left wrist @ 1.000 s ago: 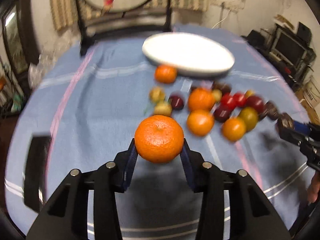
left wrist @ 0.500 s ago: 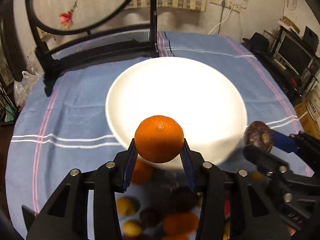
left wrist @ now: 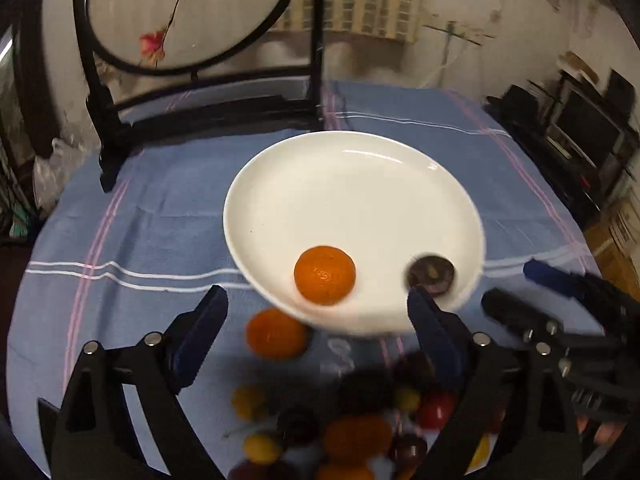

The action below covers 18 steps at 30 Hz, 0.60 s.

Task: Organize fruits
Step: 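Carry both fruits over the white plate and open both tools to release, then grasp the small orange with right tool while left tool grasps the dark red plum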

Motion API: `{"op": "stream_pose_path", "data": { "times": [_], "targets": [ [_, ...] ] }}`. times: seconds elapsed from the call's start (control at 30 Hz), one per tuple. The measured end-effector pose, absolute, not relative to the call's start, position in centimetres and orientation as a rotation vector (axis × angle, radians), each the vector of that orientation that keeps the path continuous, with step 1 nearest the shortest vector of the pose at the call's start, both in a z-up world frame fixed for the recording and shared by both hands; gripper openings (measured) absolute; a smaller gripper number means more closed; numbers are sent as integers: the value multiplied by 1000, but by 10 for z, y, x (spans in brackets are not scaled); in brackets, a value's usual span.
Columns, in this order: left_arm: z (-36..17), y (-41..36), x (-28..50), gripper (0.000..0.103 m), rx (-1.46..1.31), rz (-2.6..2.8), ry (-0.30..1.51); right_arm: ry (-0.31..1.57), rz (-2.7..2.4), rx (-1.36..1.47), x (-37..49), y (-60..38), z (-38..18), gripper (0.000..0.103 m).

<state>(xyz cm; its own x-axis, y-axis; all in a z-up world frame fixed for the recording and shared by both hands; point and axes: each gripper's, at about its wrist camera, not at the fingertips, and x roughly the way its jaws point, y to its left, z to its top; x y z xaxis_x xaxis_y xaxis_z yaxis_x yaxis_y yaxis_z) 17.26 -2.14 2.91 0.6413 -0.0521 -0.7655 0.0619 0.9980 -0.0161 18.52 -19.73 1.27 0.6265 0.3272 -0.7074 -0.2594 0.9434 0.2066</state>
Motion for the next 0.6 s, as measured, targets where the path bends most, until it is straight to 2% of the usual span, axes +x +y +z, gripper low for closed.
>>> {"op": "stream_pose_path", "data": {
  "times": [0.1,0.3,0.6],
  "targets": [
    [34,-21,130,92,87,-62,832,814,333,118,150,-218,14,93],
    [21,10,70,92,-50,-34,768,815,297,56,85,-235,1,93],
    [-24,12,29,92,31,-55,924,891,235,6,41,-236,-28,94]
  ]
}}
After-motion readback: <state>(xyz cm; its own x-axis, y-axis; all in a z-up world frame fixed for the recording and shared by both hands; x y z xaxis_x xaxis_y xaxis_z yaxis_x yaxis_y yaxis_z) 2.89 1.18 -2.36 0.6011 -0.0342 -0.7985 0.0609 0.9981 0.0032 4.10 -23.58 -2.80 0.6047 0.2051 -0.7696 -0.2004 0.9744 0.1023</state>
